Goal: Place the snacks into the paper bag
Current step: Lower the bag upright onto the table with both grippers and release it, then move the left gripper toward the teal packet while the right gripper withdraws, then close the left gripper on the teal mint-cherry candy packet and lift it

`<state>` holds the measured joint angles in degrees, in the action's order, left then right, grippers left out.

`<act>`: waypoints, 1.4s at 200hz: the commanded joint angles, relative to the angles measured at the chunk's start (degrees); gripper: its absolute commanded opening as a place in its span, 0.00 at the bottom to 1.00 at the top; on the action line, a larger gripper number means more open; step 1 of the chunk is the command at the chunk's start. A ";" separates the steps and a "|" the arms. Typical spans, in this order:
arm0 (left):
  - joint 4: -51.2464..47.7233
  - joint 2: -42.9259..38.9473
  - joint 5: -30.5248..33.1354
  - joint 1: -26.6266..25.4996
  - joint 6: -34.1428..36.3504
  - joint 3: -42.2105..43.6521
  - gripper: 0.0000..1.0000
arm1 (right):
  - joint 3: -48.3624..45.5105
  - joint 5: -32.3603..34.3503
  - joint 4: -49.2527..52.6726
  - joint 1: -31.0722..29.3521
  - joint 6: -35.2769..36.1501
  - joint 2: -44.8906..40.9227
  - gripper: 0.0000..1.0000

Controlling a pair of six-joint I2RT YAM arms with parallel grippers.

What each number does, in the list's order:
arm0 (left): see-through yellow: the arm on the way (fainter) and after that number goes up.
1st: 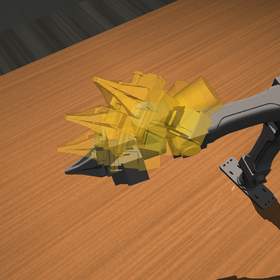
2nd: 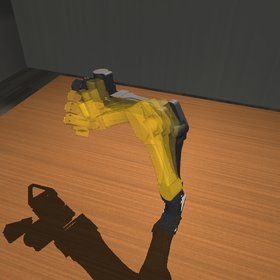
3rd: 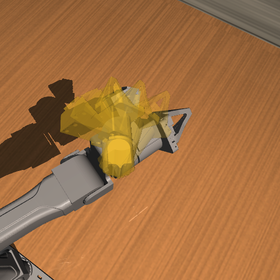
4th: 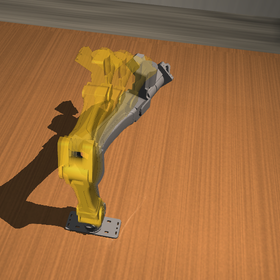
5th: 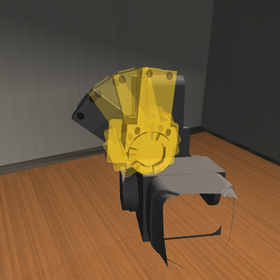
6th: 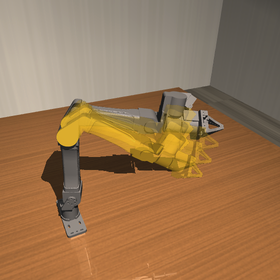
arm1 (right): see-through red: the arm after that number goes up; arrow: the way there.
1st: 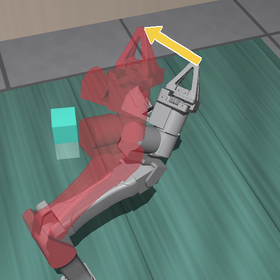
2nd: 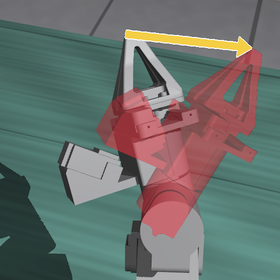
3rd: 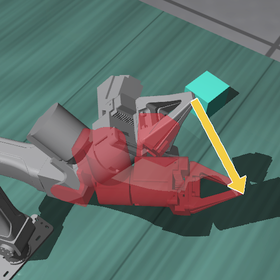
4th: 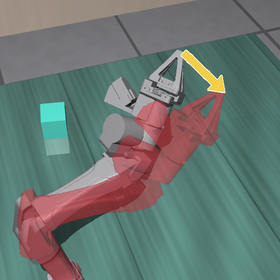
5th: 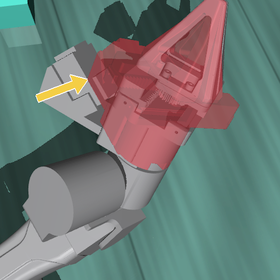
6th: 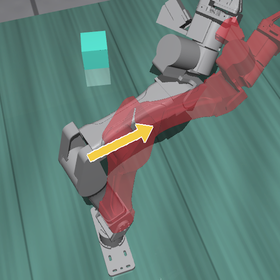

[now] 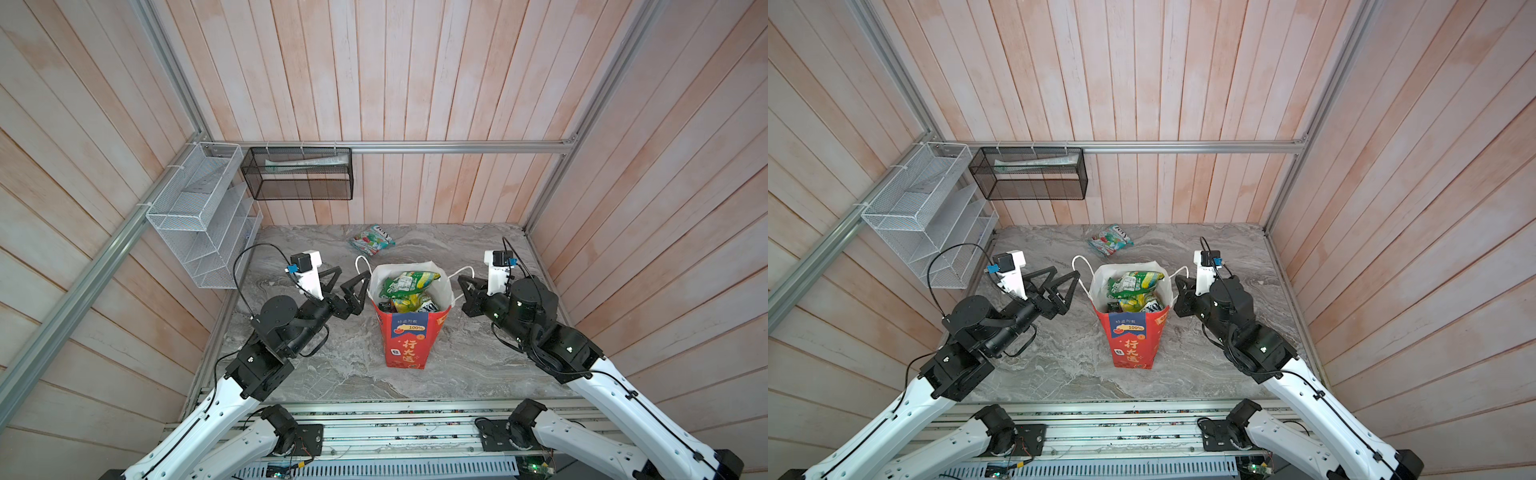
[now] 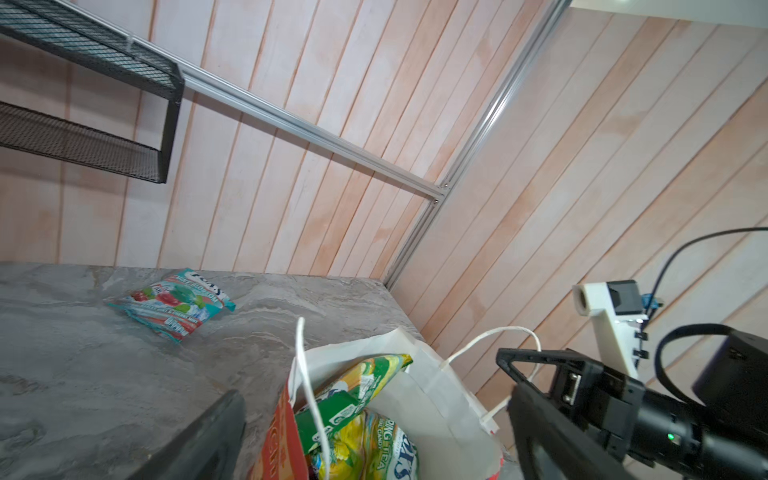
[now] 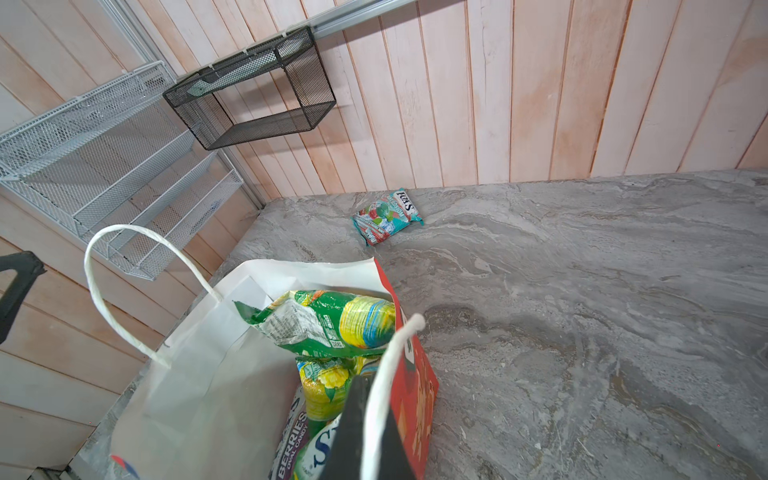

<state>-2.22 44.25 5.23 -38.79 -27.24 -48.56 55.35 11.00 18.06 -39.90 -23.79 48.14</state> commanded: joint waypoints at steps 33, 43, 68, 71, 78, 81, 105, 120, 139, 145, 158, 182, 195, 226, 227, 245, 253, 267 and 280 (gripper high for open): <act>-0.07 5.96 11.52 3.64 -7.71 4.03 1.00 | 1.22 10.68 0.29 0.74 -1.07 -4.33 0.00; -1.30 9.28 9.25 6.59 -10.96 3.13 1.00 | 1.17 11.73 0.62 0.92 -1.17 -5.20 0.00; 0.63 19.16 0.57 13.38 -15.75 2.06 0.99 | 1.07 12.20 0.86 0.79 -1.37 -6.30 0.00; 1.39 20.29 -0.61 14.03 -15.92 2.00 0.99 | 1.01 12.15 0.84 0.82 -1.36 -6.42 0.00; 2.77 23.15 -2.40 15.00 -16.66 1.76 0.98 | 0.90 12.07 0.76 0.88 -1.35 -6.39 0.00; 3.43 24.45 -2.89 15.38 -17.07 1.62 0.98 | 0.90 12.05 0.75 0.82 -1.41 -6.39 0.00; 8.15 34.91 -7.05 17.91 -19.68 -0.90 0.94 | 0.65 10.86 0.09 0.82 -1.38 -5.80 0.00; 10.70 41.73 -10.50 19.15 -21.43 -3.59 0.92 | 0.48 9.79 -0.52 0.87 -1.38 -5.26 0.00; 12.62 50.04 -14.50 20.36 -23.27 -8.70 0.91 | 0.16 8.52 -0.98 0.82 -1.52 -4.64 0.00; 13.04 52.61 -15.41 20.78 -24.01 -10.49 0.91 | 0.07 8.18 -1.11 0.86 -1.57 -4.47 0.00; 14.79 57.53 -17.08 21.42 -25.44 -13.86 0.91 | -0.15 7.44 -1.36 0.82 -1.70 -4.05 0.00; 13.57 66.39 -19.16 22.25 -26.28 -22.32 0.89 | -0.50 6.29 -1.85 0.84 -1.96 -3.67 0.00; 11.56 71.08 -19.27 22.70 -26.39 -26.92 0.87 | -0.65 5.87 -2.01 0.87 -2.02 -3.60 0.00; 7.91 81.78 -23.05 23.83 -25.63 -38.58 0.83 | -0.95 4.94 -2.33 0.86 -2.07 -3.52 0.00; 7.65 82.09 -23.15 23.88 -25.51 -39.09 0.83 | -0.95 4.97 -2.33 0.83 -2.06 -3.50 0.00; 2.03 87.60 -23.78 24.34 -23.78 -46.67 0.81 | -1.01 4.49 -2.57 0.83 -2.09 -3.40 0.00; 0.76 89.62 -24.27 24.44 -23.56 -48.90 0.80 | -1.03 4.13 -2.76 0.91 -2.06 -3.34 0.00; -0.10 92.68 -25.28 24.62 -23.49 -51.82 0.79 | -1.09 4.02 -2.78 0.87 -2.05 -3.26 0.00; -1.12 95.15 -25.83 24.63 -23.40 -54.78 0.78 | -1.28 4.11 -2.99 0.85 -1.99 -3.14 0.00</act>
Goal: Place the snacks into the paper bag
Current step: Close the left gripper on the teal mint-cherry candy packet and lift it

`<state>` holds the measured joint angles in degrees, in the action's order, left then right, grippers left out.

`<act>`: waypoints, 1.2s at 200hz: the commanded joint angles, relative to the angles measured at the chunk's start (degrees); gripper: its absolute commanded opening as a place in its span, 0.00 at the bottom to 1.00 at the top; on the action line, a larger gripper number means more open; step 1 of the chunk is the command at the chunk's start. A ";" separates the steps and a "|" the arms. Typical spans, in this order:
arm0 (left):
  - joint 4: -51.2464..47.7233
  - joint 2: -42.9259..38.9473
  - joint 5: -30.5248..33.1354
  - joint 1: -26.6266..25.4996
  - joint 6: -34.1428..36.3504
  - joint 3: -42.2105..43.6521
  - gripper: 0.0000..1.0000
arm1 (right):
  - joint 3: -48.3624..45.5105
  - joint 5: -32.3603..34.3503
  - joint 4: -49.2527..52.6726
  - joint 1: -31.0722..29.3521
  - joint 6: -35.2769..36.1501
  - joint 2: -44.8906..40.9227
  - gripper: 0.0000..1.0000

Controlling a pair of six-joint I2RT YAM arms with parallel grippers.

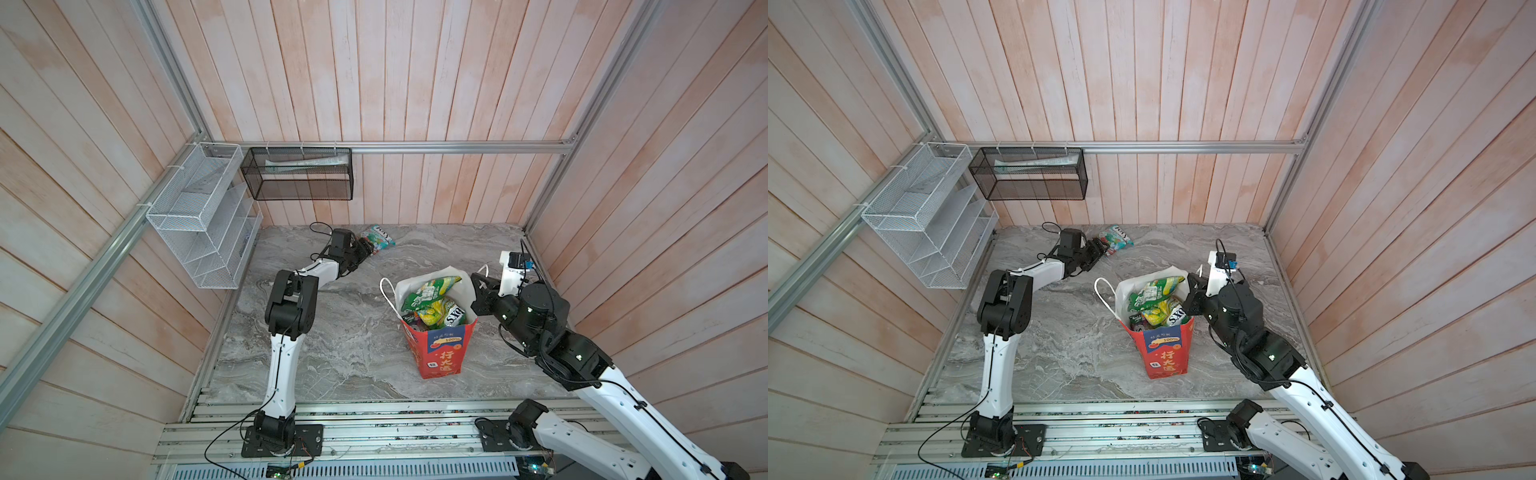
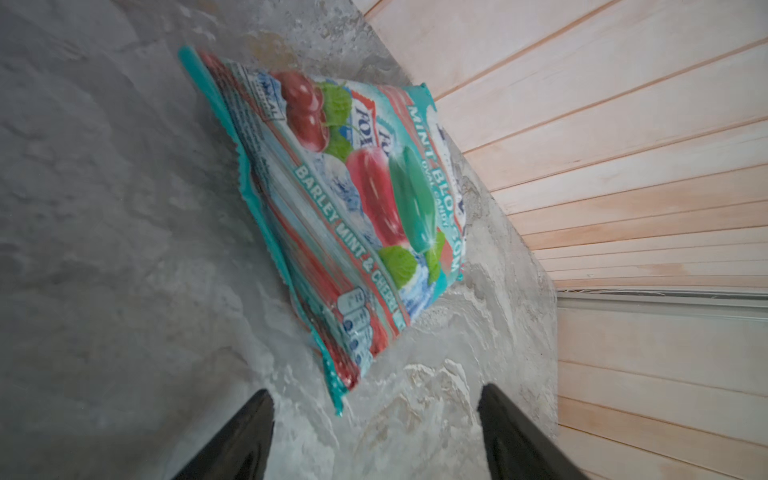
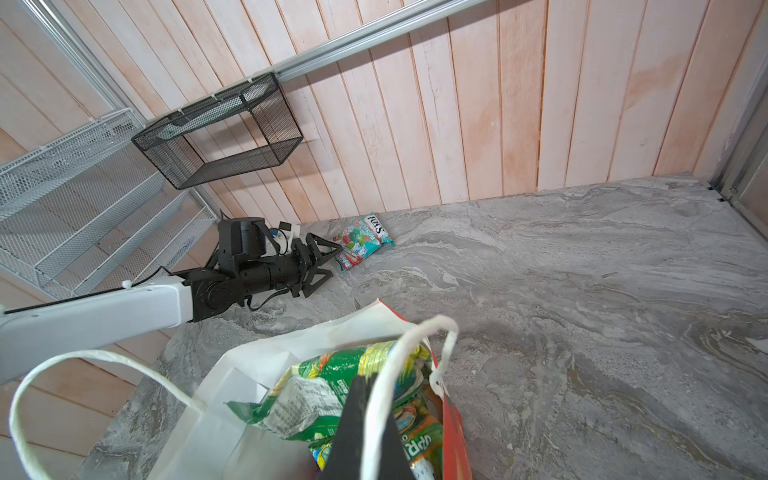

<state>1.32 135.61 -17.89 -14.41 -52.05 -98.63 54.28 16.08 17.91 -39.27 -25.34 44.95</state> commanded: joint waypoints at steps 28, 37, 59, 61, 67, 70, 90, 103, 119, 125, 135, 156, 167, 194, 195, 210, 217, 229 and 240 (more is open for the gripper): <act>-6.71 7.80 -3.48 0.66 1.39 -9.52 0.76 | -0.23 -1.13 -3.13 0.24 -0.41 0.62 0.00; -6.95 8.49 -3.81 0.97 1.13 -10.20 0.74 | -0.24 -1.30 -3.18 0.22 -0.41 0.84 0.00; -6.73 9.40 -4.17 1.67 0.08 -10.30 0.67 | -0.23 -1.63 -3.32 0.17 -0.44 1.10 0.00; -6.65 9.47 -4.26 1.76 -0.03 -10.19 0.67 | -0.23 -1.63 -3.28 0.20 -0.46 1.10 0.00; -6.37 9.56 -4.46 1.96 -0.31 -10.01 0.64 | -0.28 -1.58 -3.40 0.24 -0.42 1.09 0.00; -6.28 9.65 -4.58 2.03 -0.39 -10.00 0.63 | -0.23 -1.54 -3.40 0.22 -0.42 1.06 0.00; -6.62 10.27 -4.92 2.33 -0.68 -10.33 0.51 | -0.32 -1.55 -3.49 0.24 -0.42 1.08 0.00; -7.79 10.97 -4.93 2.54 -0.73 -11.36 0.40 | -0.41 -1.36 -3.54 0.20 -0.32 1.18 0.00; -10.86 12.76 -5.09 2.97 -0.29 -14.27 0.27 | -0.45 -1.40 -3.67 0.24 -0.44 1.32 0.00; -11.35 13.35 -5.57 3.12 -0.16 -14.77 0.20 | -0.43 -1.69 -3.69 0.18 -0.35 1.37 0.00; -11.49 13.96 -6.38 3.39 -0.15 -15.12 0.10 | -0.41 -1.92 -3.61 0.20 -0.32 1.37 0.00; -8.31 13.66 -9.16 4.07 -1.11 -13.40 0.00 | -0.42 -1.88 -3.69 0.24 -0.32 1.05 0.00; -4.54 12.30 -11.51 4.41 -1.96 -10.72 0.00 | -0.50 -2.21 -3.80 0.19 -0.44 0.92 0.00; 1.23 4.08 -14.01 4.79 -1.41 -3.07 0.00 | -0.48 -2.86 -3.83 0.24 -0.33 0.84 0.00; 1.32 3.71 -14.01 4.77 -1.36 -2.76 0.00 | -0.49 -2.88 -3.84 0.24 -0.32 0.89 0.00; 3.09 -3.30 -14.20 4.60 -0.62 2.54 0.00 | -0.32 -2.95 -3.79 0.20 -0.32 1.09 0.00; 3.63 -6.77 -14.20 4.55 -0.23 5.19 0.00 | -0.46 -3.05 -3.89 0.22 -0.32 1.15 0.00; 3.48 -12.88 -13.39 4.20 0.96 9.12 0.00 | -0.39 -3.32 -3.93 0.16 -0.28 1.36 0.00; 2.05 -18.09 -11.98 3.81 2.53 11.94 0.00 | -0.46 -3.35 -4.08 0.23 -0.23 1.61 0.00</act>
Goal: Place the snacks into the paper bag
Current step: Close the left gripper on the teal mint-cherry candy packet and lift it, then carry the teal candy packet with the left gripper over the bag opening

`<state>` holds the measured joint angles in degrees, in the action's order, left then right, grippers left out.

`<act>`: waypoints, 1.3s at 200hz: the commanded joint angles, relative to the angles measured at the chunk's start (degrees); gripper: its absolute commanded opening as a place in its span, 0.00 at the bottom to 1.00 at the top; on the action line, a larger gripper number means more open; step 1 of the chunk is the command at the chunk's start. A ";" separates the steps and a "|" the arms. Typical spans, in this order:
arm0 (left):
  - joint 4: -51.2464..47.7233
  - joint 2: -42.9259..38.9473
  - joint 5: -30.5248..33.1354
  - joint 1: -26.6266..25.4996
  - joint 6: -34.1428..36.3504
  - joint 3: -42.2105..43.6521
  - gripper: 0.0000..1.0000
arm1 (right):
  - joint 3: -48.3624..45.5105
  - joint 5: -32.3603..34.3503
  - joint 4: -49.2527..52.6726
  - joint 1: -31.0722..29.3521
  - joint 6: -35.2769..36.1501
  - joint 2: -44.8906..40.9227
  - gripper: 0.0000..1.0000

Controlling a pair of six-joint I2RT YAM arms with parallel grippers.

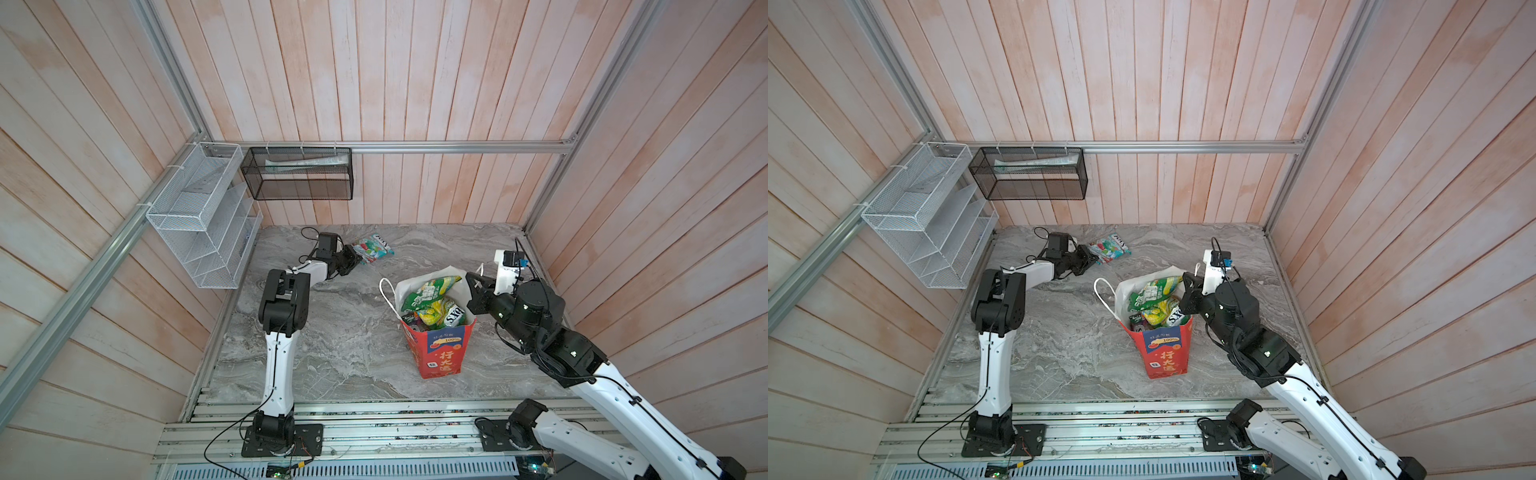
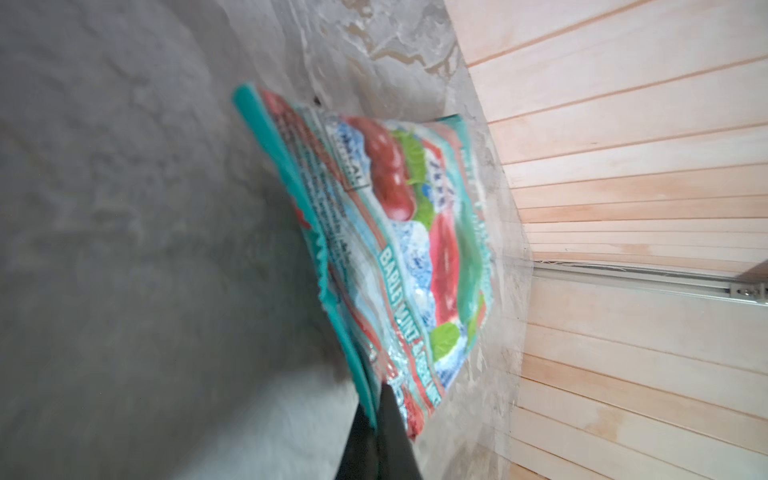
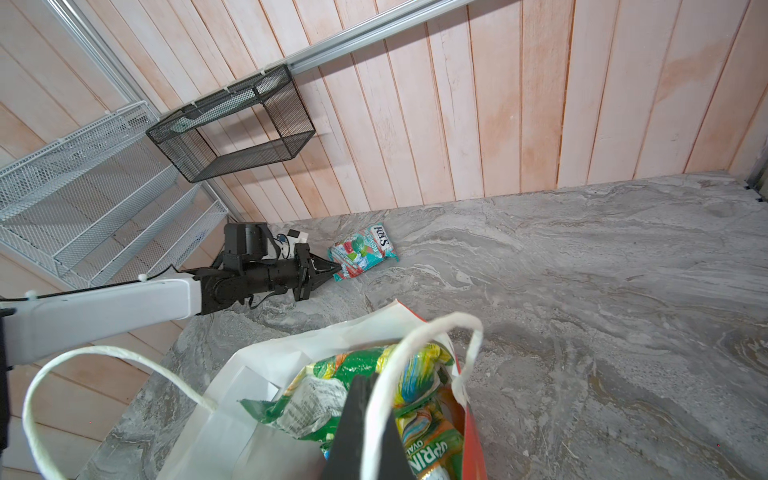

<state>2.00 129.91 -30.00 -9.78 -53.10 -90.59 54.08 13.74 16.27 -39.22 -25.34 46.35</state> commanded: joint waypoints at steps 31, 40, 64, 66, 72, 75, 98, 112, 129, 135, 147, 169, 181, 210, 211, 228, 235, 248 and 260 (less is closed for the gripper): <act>-3.54 -24.91 3.89 -1.32 6.90 10.22 0.00 | -0.31 -1.00 -2.64 0.13 -0.17 0.98 0.00; -4.22 -28.65 4.69 -1.35 7.30 12.39 0.00 | -0.39 -0.89 -2.64 0.07 -0.21 1.23 0.00; -5.03 -38.39 6.29 -2.10 8.01 17.63 0.00 | -0.50 -0.61 -2.84 0.11 -0.02 2.12 0.00; -5.24 -39.29 6.34 -2.24 8.08 17.90 0.00 | -0.48 -0.63 -2.87 0.09 0.02 2.20 0.00; -5.76 -41.61 6.54 -2.53 8.27 18.81 0.00 | -0.47 -0.56 -2.90 0.03 0.03 2.47 0.00; -5.78 -42.88 6.62 -2.80 8.34 19.27 0.00 | -0.39 -0.53 -2.83 0.08 0.07 2.58 0.00; -6.65 -51.82 9.99 -4.79 8.35 22.19 0.00 | -0.33 -0.36 -2.88 0.02 0.32 2.72 0.00; -6.32 -56.11 11.50 -6.85 8.23 23.23 0.00 | -0.48 0.13 -2.93 0.02 0.45 2.35 0.00; -8.47 -59.52 12.48 -8.89 9.15 22.34 0.00 | -0.63 0.41 -2.98 0.02 0.57 1.91 0.00; -8.51 -60.72 12.73 -9.48 9.08 22.45 0.00 | -0.67 0.48 -3.07 0.02 0.64 1.73 0.00; -8.36 -62.79 12.24 -10.20 8.72 22.55 0.00 | -0.93 0.99 -3.32 0.02 0.66 1.55 0.00; -5.78 -66.31 9.87 -10.95 8.69 23.02 0.00 | -0.74 0.87 -3.24 0.02 0.74 1.87 0.00; -1.55 -68.25 7.14 -10.96 9.24 23.86 0.00 | -0.75 0.12 -3.24 0.01 0.65 1.90 0.00; 5.79 -71.55 1.13 -11.28 7.98 25.24 0.00 | -0.83 -0.69 -3.39 -0.15 0.53 1.63 0.00; 5.98 -71.55 0.93 -11.38 7.91 25.22 0.00 | -0.83 -0.66 -3.37 -0.20 0.50 1.59 0.00; 9.06 -72.76 -1.12 -12.93 6.75 25.53 0.00 | -0.83 -0.70 -3.42 -0.15 0.63 1.64 0.00; 10.18 -73.23 -1.30 -13.93 6.46 25.85 0.00 | -0.87 -0.64 -3.45 -0.15 0.65 1.63 0.00; 10.11 -73.53 -0.55 -15.87 7.01 25.45 0.00 | -0.79 -0.57 -3.44 -0.19 0.73 1.61 0.00; 9.90 -73.43 -0.06 -17.70 7.69 25.06 0.00 | -0.69 -0.40 -3.48 -0.11 0.81 1.66 0.00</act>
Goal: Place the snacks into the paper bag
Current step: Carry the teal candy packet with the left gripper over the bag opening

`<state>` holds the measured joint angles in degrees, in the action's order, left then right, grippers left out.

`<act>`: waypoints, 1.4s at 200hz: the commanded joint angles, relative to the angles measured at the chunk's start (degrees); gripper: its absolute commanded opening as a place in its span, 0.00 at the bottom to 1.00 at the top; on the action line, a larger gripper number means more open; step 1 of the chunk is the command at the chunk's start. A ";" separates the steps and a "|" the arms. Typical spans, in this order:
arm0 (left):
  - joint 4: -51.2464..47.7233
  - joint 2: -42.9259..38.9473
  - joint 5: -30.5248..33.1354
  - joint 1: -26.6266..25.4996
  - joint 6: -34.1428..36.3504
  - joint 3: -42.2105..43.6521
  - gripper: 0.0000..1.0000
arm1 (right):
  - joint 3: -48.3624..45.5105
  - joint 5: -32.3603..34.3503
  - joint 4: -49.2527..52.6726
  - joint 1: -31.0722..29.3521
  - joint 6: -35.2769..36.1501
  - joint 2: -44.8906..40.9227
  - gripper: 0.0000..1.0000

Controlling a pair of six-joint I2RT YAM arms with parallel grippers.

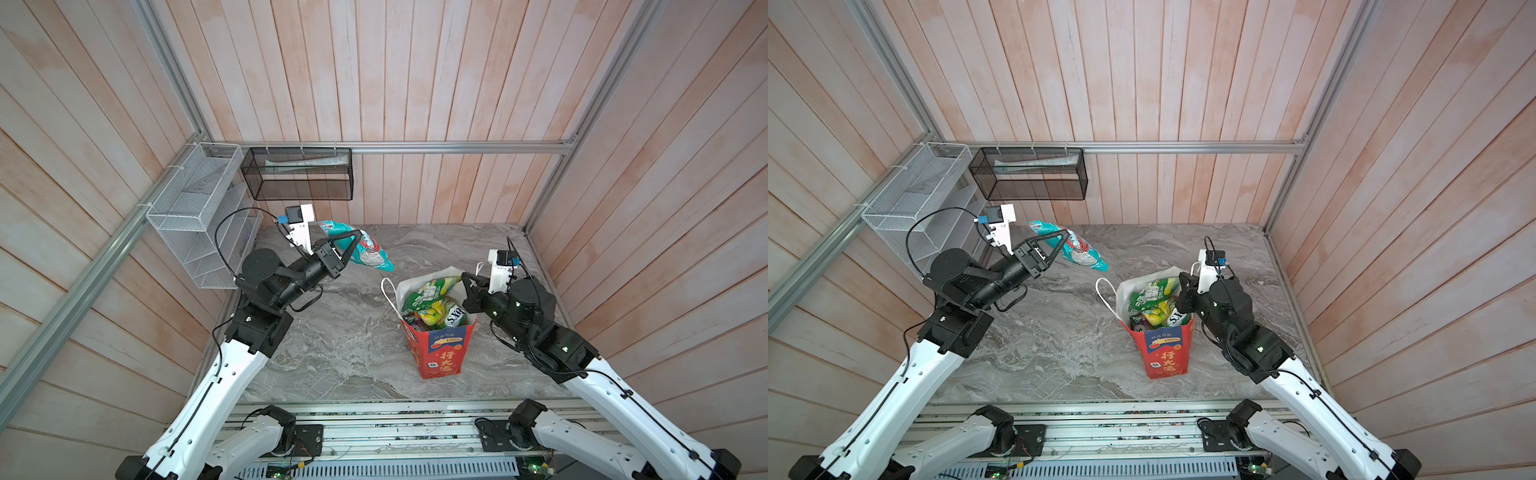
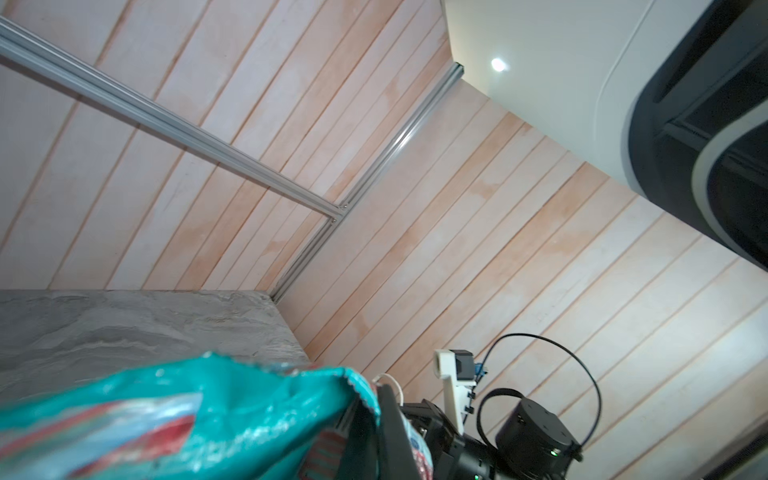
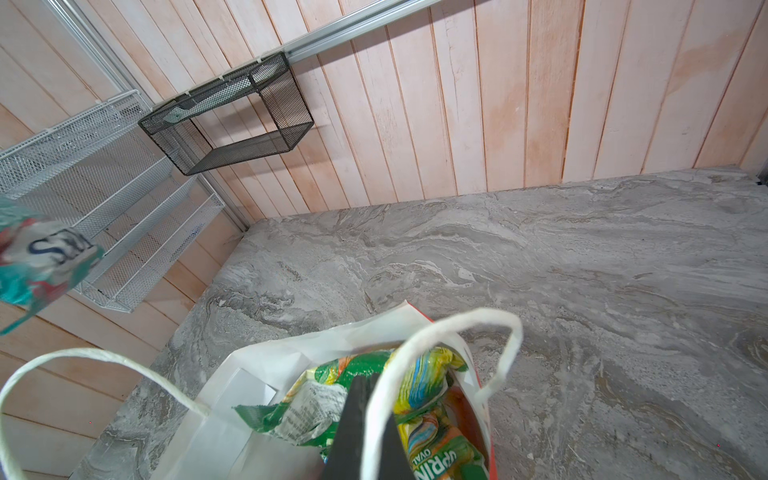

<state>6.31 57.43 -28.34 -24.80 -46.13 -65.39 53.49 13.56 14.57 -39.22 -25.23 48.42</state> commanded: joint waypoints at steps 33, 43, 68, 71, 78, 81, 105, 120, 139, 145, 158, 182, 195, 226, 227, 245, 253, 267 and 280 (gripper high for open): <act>3.16 2.26 -0.25 -9.86 3.91 -3.16 0.00 | -0.10 0.24 -1.50 -0.15 0.76 -0.78 0.00; 2.70 3.75 -0.40 -11.91 4.84 -4.06 0.00 | -0.13 -0.02 -1.48 -0.19 0.72 -0.98 0.00; -1.79 7.54 5.34 -18.08 9.75 -7.04 0.00 | -0.09 -0.18 -1.47 -0.24 0.71 -1.03 0.00; -2.04 8.02 5.95 -18.76 10.24 -7.28 0.00 | -0.03 -0.20 -1.54 -0.24 0.71 -0.99 0.00; -2.36 9.07 7.05 -19.87 10.94 -7.54 0.00 | -0.04 -0.16 -1.54 -0.25 0.74 -1.03 0.00; -2.47 9.57 7.38 -20.19 11.03 -7.64 0.00 | 0.02 -0.21 -1.45 -0.26 0.72 -1.05 0.00; -4.79 12.70 13.00 -22.96 10.36 -8.55 0.00 | -0.05 0.00 -1.36 -0.25 0.77 -1.55 0.00; -6.81 14.08 16.85 -24.60 9.43 -8.79 0.00 | -0.05 0.27 -1.26 -0.24 0.80 -2.01 0.00; -7.86 15.06 19.67 -26.43 8.78 -9.10 0.00 | -0.05 0.29 -1.30 -0.26 0.78 -2.19 0.00; -8.60 15.37 21.48 -27.23 8.99 -9.29 0.00 | 0.03 0.38 -1.29 -0.25 0.82 -2.19 0.00; -10.68 15.78 24.79 -28.40 9.05 -9.86 0.00 | -0.04 0.55 -1.27 -0.24 0.84 -2.19 0.00; -11.29 16.05 26.07 -29.35 8.60 -9.89 0.00 | 0.01 1.02 -1.30 -0.24 0.88 -2.11 0.00; -13.03 16.24 28.09 -30.80 8.91 -10.56 0.00 | 0.12 0.89 -1.32 -0.29 0.97 -2.11 0.00; -15.66 15.37 28.83 -33.81 10.49 -11.13 0.00 | -0.01 1.04 -1.30 -0.24 0.89 -2.39 0.00; -15.73 15.31 28.93 -33.86 10.51 -11.19 0.00 | 0.01 1.03 -1.25 -0.29 0.89 -2.42 0.00; -15.28 14.53 30.17 -35.32 11.09 -10.87 0.00 | -0.11 1.18 -1.27 -0.26 0.88 -2.41 0.00; -15.31 14.50 30.61 -35.79 11.31 -10.92 0.00 | -0.06 1.15 -1.29 -0.25 0.89 -2.38 0.00; -15.99 14.77 30.66 -35.94 11.46 -11.34 0.00 | -0.14 1.20 -1.31 -0.29 0.81 -2.47 0.00; -16.14 14.93 30.97 -35.94 11.37 -11.17 0.00 | -0.06 0.88 -1.38 -0.32 0.78 -2.60 0.00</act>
<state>-10.63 73.49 0.58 -60.55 -36.16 -74.48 53.49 13.72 14.61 -39.24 -25.02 46.81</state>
